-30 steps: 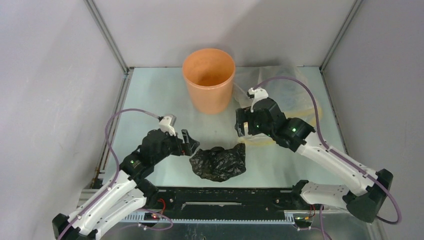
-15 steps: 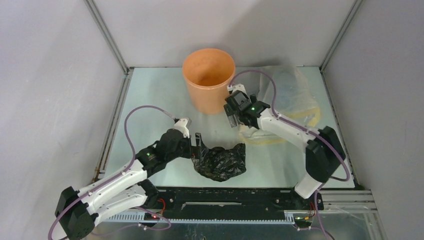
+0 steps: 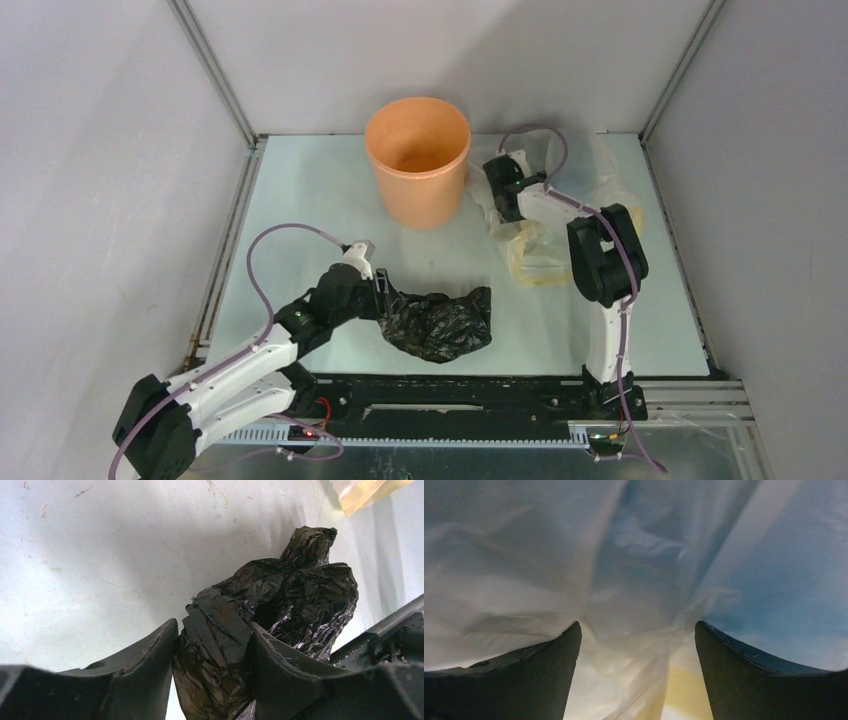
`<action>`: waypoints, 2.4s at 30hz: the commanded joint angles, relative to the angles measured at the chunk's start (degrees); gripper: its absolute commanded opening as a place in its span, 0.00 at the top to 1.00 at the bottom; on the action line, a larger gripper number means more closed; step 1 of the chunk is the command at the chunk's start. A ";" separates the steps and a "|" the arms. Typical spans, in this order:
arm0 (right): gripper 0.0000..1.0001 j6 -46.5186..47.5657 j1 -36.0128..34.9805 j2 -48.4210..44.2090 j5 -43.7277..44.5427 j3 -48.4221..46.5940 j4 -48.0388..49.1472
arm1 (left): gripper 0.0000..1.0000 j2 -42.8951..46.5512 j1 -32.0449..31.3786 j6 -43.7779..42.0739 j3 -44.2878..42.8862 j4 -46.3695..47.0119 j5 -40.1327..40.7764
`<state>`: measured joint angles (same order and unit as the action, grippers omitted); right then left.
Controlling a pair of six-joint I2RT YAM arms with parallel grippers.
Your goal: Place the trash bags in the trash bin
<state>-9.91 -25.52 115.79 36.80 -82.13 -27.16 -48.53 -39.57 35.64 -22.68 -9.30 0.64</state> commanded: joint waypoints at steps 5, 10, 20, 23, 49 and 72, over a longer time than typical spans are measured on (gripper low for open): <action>0.15 -1.75 13.66 2.98 5.01 -11.34 -1.60 | 0.44 1.53 1.40 -0.19 0.00 4.20 -2.39; 0.12 -1.95 12.02 -4.20 5.10 -10.07 -3.90 | 0.47 1.12 1.53 -0.85 -0.37 4.29 -1.91; 0.08 -0.46 -6.53 -25.85 -3.06 5.01 -7.40 | 0.48 2.42 1.56 -1.13 -1.78 3.82 -4.15; 0.11 -2.18 -11.60 -32.20 -9.07 10.06 -7.71 | 0.57 3.38 1.57 -1.01 -1.68 3.75 -4.93; 0.39 -19.89 -15.25 -39.56 -36.95 37.44 11.39 | 1.00 4.02 2.20 -1.07 3.98 5.81 -3.25; 1.00 -21.47 1.31 -49.80 -35.56 46.57 9.80 | 1.00 10.50 9.74 5.40 9.55 3.22 3.45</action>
<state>-30.72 -28.67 73.34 -3.16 -37.43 -15.66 -40.45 -32.03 38.24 -14.37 -6.61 2.55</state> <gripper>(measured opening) 0.008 0.003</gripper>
